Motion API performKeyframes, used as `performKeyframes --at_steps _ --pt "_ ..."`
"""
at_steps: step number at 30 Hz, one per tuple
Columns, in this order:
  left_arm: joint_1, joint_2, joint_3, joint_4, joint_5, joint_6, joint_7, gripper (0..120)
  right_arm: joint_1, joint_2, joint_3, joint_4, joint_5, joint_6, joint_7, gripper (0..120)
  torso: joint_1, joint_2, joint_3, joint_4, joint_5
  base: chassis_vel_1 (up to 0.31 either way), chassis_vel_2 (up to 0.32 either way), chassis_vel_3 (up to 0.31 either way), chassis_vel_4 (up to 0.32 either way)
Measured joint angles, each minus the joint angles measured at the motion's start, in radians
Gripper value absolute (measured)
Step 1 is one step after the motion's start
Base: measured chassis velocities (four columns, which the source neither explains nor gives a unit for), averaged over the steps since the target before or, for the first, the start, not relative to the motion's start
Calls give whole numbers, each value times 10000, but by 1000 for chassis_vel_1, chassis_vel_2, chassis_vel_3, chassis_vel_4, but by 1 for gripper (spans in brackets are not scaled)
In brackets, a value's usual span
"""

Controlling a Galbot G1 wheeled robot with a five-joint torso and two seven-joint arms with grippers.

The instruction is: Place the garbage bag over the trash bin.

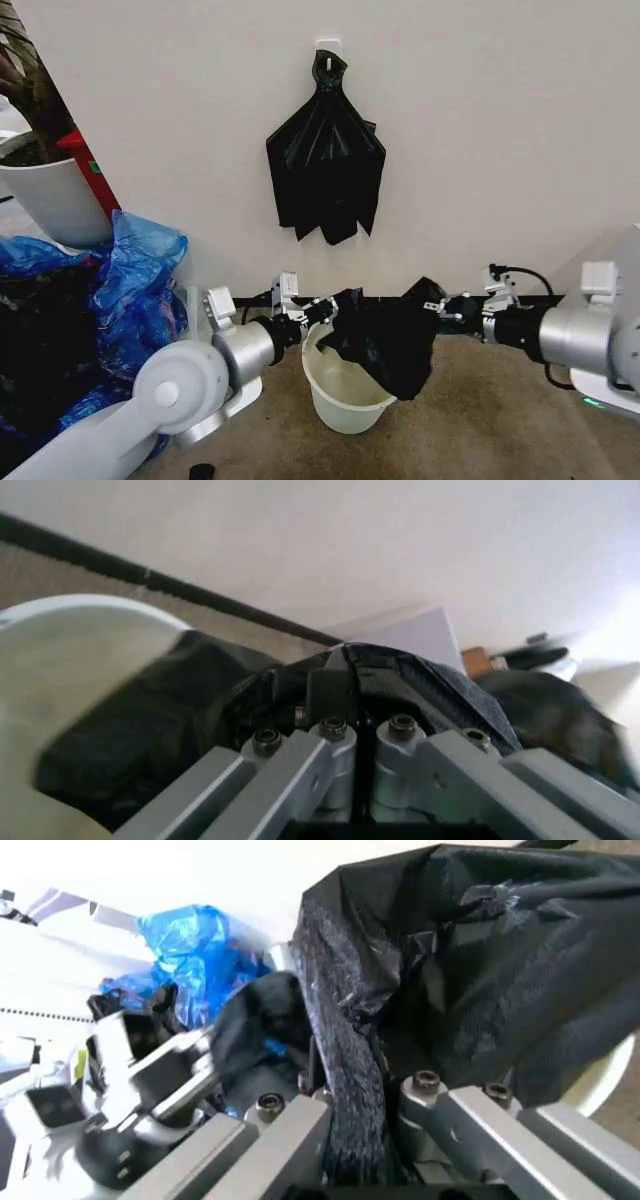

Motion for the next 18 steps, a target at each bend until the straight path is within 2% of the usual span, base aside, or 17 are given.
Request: performKeyframes --at_steps 5,8,12,13,18 --pt "94 -532 302 751 391 -41 -467 0 175 413 -1366 -762 -1057 -111 -554 0 0 0 0 0 0 0 0 0 0" --pt "235 -660 370 810 675 -101 -791 0 327 686 -1977 -1165 -1514 -121 -702 0 0 0 0 2 -1 0 0 0 0" --pt "444 -679 256 672 878 -88 -1355 0 406 1010 -2636 -1571 -2134 -125 -957 0 0 -1 0 2 0 0 0 0 0" --pt "529 -628 36 465 792 -3 -1843 0 419 1175 -2870 -1722 -2301 -127 -1018 0 0 0 0 1 2 0 0 0 0" --pt "688 -389 -281 76 678 56 -2362 0 460 1274 -3072 -1784 -2361 -110 -994 0 0 0 0 4 2 0 0 0 0"
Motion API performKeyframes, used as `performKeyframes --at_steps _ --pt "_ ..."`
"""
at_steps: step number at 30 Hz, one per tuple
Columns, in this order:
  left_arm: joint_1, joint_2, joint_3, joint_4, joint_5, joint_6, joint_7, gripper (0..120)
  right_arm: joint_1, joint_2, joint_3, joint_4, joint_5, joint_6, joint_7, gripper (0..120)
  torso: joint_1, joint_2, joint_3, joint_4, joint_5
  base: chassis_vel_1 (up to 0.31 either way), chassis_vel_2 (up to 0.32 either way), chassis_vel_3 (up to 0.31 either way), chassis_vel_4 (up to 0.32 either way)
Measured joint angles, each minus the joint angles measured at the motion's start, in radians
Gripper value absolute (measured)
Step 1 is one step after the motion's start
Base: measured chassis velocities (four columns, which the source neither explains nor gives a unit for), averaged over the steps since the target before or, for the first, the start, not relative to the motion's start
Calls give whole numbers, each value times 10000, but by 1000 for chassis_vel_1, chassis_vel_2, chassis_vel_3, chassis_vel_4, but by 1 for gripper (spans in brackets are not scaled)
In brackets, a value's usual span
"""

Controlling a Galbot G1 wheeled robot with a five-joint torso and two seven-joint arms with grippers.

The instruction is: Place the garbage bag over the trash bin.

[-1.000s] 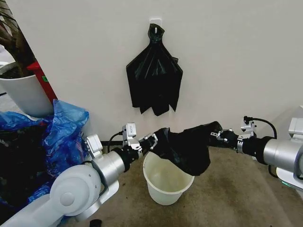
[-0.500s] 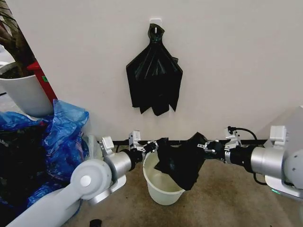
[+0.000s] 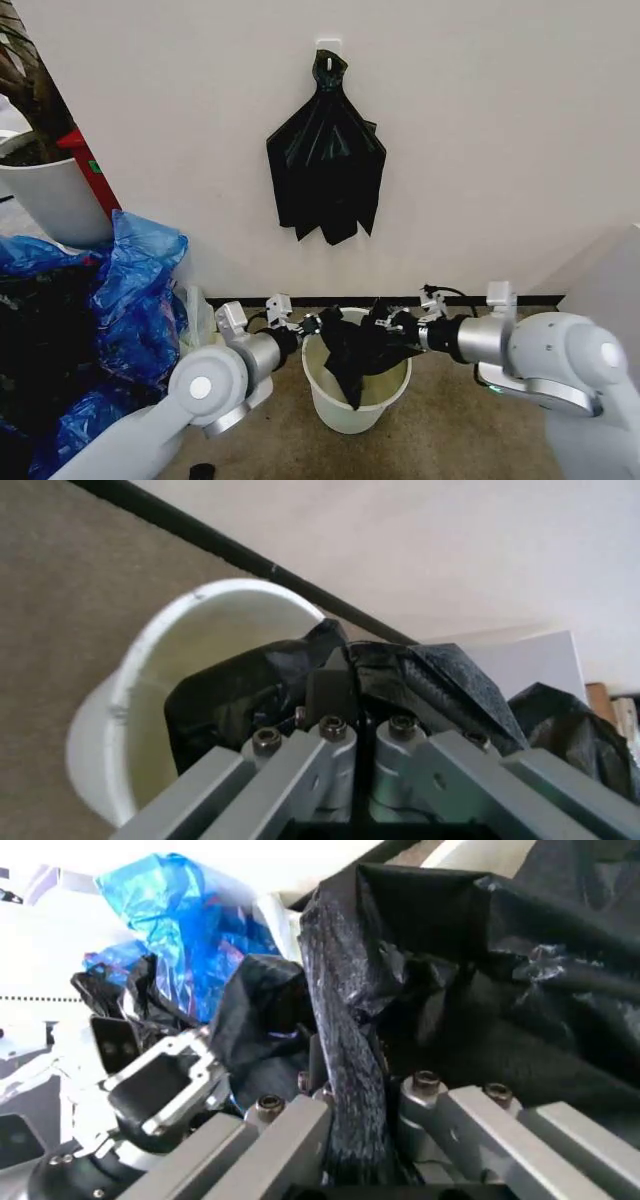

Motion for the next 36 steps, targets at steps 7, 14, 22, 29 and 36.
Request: performKeyframes --at_steps 7,14,22,29,36 --pt "-257 157 -141 -702 -316 40 -606 0 122 -319 540 434 536 278 231 0 0 0 -1 -4 -1 0 0 0 0" --pt "-454 25 -49 -704 -380 304 -1612 0 27 -146 511 161 548 276 266 0 0 0 -1 -4 0 0 0 0 0" --pt "-418 -495 280 1293 19 918 -1428 0 167 715 -571 -1865 -1669 -12 -783 0 0 0 0 -1 0 0 0 0 0" --pt "-807 -1241 981 2387 627 1120 -960 0 -151 805 -975 -2071 -2579 17 -690 0 0 0 1 -8 -4 0 0 0 0" --pt "-647 -646 749 797 109 1140 -1803 0 -189 579 -858 -1186 -1671 362 277 0 0 1 -1 -1 1 0 0 0 0"
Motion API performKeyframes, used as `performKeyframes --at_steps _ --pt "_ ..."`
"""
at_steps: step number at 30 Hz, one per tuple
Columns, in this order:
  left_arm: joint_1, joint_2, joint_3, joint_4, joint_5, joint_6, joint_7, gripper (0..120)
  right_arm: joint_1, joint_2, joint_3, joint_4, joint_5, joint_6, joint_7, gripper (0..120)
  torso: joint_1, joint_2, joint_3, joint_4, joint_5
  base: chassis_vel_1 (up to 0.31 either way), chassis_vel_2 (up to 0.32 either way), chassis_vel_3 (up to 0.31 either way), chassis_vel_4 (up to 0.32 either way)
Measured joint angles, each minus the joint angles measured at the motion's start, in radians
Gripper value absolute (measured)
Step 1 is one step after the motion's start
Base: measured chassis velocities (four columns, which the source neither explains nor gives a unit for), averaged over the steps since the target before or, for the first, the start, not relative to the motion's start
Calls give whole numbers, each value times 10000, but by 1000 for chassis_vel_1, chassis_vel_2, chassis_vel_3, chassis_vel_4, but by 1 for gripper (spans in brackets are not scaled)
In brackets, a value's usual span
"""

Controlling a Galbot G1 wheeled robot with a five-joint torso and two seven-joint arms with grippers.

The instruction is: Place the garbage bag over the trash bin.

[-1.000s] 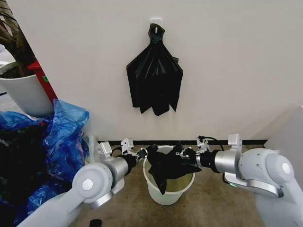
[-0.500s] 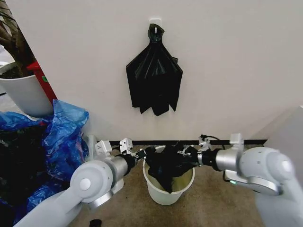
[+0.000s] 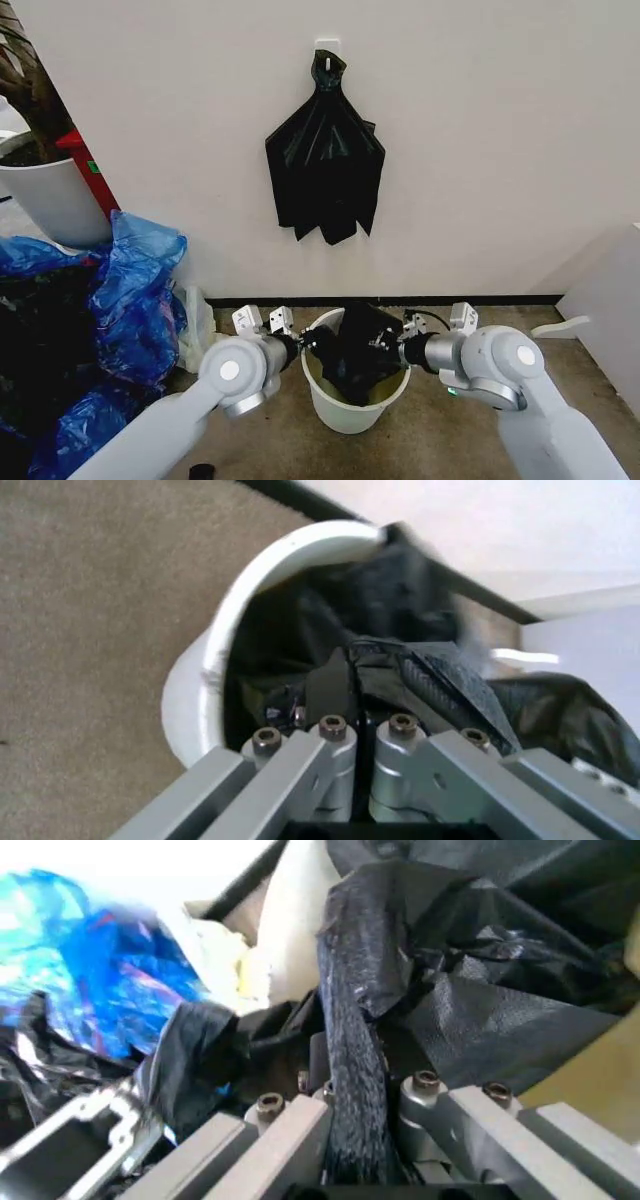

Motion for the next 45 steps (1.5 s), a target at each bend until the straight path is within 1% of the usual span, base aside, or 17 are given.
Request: performKeyframes --at_steps 1,2,4,7,8,12,16,19,24,26,27,29,30,34,36,45 --pt "0 0 0 0 0 0 0 0 0 0 0 0 0 0 0 0 0 0 0 0 0 0 0 0 0" --pt "-3 76 -81 -218 -110 3 -103 0 65 -80 174 240 411 75 213 0 0 -1 1 -3 1 0 0 0 0" --pt "-59 251 -323 -763 -424 4 -382 0 209 -274 582 784 1218 242 605 0 -1 0 -1 -2 -3 0 0 0 0" --pt "-95 448 -613 -1350 -821 3 -686 0 225 -539 1130 1554 2120 496 1097 0 0 0 -1 -2 -2 0 0 0 0" --pt "-95 448 -613 -1350 -821 3 -686 0 225 -539 1130 1554 2120 496 1097 0 0 0 -1 -2 -2 0 0 0 0" --pt "-99 725 -872 -2024 -1275 -30 -1045 0 28 -707 1472 2577 2791 814 1424 0 -1 0 -1 -3 -2 0 0 0 0" --pt "-58 726 -836 -2077 -1359 -19 -1221 0 -24 -550 1217 2589 2664 822 1447 0 0 0 0 -3 -3 0 0 0 0" --pt "-101 561 -743 -1971 -1488 -3 -1461 0 -15 -247 835 2187 2317 845 1458 0 0 0 1 -3 -3 0 0 0 0" --pt "-42 525 -704 -1819 -1628 183 -1564 0 54 -22 387 1625 1795 786 1314 0 0 0 1 -3 -2 0 0 0 0" --pt "-34 388 -572 -1349 -1722 307 -1807 0 250 203 64 728 1112 662 1072 0 0 0 1 -1 -3 0 0 0 0" --pt "-45 351 -539 -1236 -1763 314 -1897 0 290 251 -12 496 938 630 1000 0 0 0 2 -1 -3 0 0 0 0" --pt "-94 226 -437 -911 -1987 336 -2185 0 388 431 -283 -314 110 479 633 0 0 -1 2 -2 -1 0 0 0 0" --pt "-94 226 -437 -911 -1987 336 -2185 0 388 431 -283 -314 110 479 633 0 0 -1 2 -2 -1 0 0 0 0" --pt "-144 77 -349 -536 -2432 449 -2583 0 536 828 -599 -1663 -1278 153 -122 0 0 -1 2 -2 0 0 0 0 0" --pt "-143 29 -346 -418 -2512 479 -2650 0 591 966 -734 -2040 -1644 89 -325 0 0 -1 2 -2 -1 0 0 0 0" --pt "-264 -297 -317 5 -2639 516 -2709 0 775 1300 -1560 -2802 -2606 38 -702 0 0 -1 1 -2 -2 0 0 0 0"
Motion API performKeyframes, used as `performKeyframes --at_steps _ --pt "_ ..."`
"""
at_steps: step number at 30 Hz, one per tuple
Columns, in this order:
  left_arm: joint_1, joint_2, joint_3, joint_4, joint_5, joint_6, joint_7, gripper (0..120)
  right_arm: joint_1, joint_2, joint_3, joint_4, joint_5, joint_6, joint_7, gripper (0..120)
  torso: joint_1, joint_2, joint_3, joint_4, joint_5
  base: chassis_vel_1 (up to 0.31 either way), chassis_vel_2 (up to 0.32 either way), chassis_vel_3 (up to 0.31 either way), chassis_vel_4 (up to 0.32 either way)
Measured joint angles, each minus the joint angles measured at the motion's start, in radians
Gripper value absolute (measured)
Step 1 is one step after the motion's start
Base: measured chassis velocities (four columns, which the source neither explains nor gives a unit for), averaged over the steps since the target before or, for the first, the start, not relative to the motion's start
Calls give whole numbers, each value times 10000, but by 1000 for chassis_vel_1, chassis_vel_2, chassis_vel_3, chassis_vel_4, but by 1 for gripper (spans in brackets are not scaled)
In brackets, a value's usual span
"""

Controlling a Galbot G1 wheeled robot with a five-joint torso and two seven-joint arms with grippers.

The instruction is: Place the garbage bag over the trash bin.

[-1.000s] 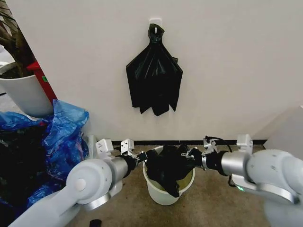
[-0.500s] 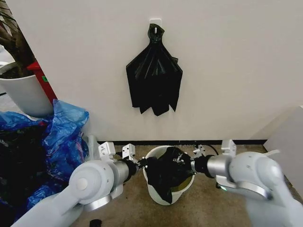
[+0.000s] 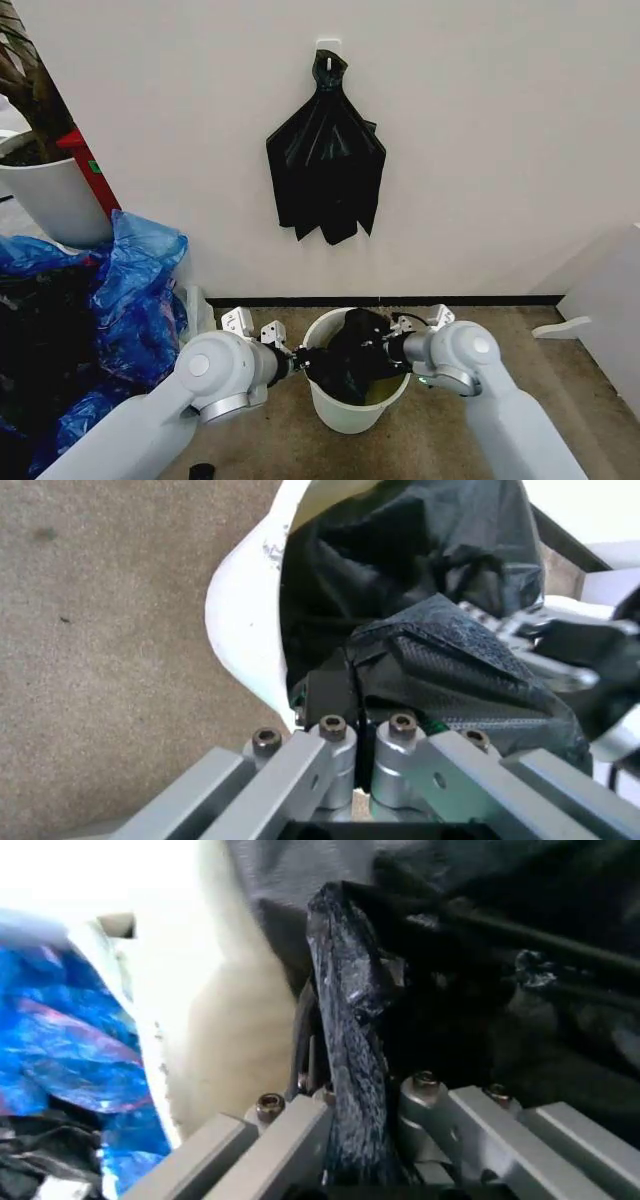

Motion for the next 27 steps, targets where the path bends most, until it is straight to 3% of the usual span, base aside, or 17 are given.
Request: performKeyframes --at_steps 15,27 --pt "-376 -447 150 177 -254 10 -136 0 -116 104 -445 -337 -436 81 117 0 0 0 0 -1 2 0 0 0 0" --pt "-606 -250 -612 -611 -279 72 367 0 -416 -545 138 2045 896 407 879 0 0 0 -1 -2 2 0 0 0 0"
